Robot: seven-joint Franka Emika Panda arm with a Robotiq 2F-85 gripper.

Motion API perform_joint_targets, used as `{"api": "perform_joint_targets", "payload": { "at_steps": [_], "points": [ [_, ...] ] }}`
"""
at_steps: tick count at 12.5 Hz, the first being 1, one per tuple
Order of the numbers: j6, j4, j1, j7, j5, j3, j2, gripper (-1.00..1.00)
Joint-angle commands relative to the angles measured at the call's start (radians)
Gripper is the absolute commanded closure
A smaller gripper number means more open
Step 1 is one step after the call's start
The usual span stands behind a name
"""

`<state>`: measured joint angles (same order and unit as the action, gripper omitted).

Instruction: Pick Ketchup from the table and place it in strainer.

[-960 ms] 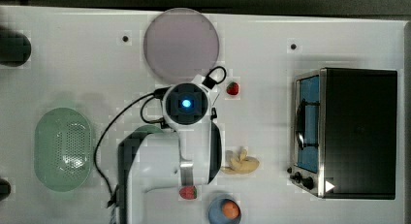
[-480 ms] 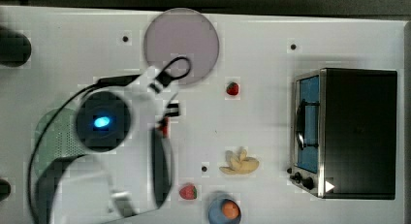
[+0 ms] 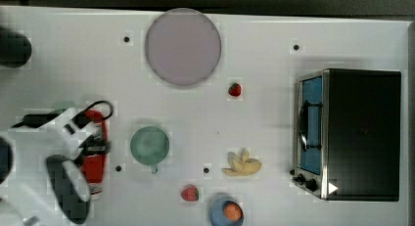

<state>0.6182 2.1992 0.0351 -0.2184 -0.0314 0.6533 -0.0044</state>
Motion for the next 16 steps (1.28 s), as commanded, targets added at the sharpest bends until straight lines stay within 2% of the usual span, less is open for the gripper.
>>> {"api": "perform_joint_targets", "payload": {
  "at_steps": [1,4,5,8,12,16],
  "points": [
    [0.099,-0.013,-0.011,0.267,0.0,0.054,0.063,-0.25],
    [0.253,-0.013,-0.023,0.369,0.003,0.093,0.179,-0.25],
    [0.283,-0.014,-0.029,0.381,0.003,0.095,0.219,-0.33],
    [0.379,-0.015,-0.044,0.381,0.027,0.095,0.327,-0.97],
    [0.379,-0.018,-0.03,0.385,0.036,0.091,0.305,-1.0],
    [0.124,-0.019,0.063,0.384,0.036,0.07,0.151,-1.0]
  ]
}}
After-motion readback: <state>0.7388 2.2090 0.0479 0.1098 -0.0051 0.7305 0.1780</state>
